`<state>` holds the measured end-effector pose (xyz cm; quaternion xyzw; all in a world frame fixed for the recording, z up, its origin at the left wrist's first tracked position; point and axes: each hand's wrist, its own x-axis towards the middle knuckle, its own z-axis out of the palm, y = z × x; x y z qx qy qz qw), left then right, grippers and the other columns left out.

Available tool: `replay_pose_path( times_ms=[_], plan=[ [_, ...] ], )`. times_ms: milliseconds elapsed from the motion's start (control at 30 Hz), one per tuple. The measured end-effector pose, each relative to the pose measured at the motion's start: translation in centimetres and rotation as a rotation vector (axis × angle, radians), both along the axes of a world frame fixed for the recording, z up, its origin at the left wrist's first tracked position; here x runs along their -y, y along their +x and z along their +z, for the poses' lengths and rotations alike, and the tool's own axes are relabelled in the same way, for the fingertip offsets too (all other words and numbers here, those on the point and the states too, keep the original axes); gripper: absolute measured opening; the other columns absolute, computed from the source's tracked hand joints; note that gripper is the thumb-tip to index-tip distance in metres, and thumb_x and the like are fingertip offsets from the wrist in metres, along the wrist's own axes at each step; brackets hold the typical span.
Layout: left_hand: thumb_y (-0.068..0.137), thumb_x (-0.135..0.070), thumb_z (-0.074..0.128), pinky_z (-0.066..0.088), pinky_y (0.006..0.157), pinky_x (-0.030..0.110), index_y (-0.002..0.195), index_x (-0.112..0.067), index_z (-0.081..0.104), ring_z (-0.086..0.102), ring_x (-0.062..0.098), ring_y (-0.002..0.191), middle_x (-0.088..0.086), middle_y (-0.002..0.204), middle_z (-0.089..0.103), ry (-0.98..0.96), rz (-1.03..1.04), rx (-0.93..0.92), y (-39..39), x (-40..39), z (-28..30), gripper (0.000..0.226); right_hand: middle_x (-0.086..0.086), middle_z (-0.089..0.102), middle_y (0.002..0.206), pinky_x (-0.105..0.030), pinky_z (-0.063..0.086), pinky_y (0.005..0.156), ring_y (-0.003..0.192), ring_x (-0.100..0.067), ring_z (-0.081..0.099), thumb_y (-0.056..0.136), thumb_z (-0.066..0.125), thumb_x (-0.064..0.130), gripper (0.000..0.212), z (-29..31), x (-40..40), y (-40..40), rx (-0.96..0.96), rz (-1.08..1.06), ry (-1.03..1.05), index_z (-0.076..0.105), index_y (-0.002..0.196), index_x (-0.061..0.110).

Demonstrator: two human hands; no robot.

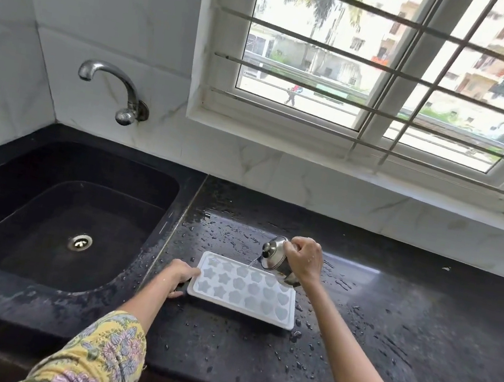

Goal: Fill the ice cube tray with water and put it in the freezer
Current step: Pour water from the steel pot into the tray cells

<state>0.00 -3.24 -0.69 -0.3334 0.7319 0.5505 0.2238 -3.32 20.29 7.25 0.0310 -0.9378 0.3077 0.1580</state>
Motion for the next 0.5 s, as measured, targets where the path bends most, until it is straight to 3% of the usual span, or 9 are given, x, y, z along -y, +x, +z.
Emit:
replay_pose_path(
  times_ms=[400, 500],
  plan=[
    [0.088, -0.019, 0.057, 0.044, 0.074, 0.027, 0.097, -0.013, 0.056, 0.046, 0.017, 0.095, 0.004, 0.101, 0.049, -0.011, 0.014, -0.006, 0.14, -0.07, 0.12, 0.011, 0.007, 0.029, 0.038, -0.019, 0.019, 0.041, 0.039, -0.007, 0.025, 0.076, 0.057, 0.005, 0.05, 0.19, 0.15, 0.02, -0.003, 0.003, -0.006, 0.03, 0.038, 0.022],
    [0.087, -0.02, 0.058, 0.045, 0.066, 0.026, 0.097, -0.013, 0.056, 0.046, 0.017, 0.093, 0.004, 0.1, 0.049, -0.009, 0.01, -0.005, 0.2, -0.11, 0.33, 0.012, 0.006, 0.03, 0.039, -0.019, 0.018, 0.042, 0.04, -0.008, 0.025, 0.077, 0.058, 0.007, 0.051, -0.02, 0.2, 0.05, 0.004, -0.01, 0.004, 0.029, 0.038, 0.022]
  ],
)
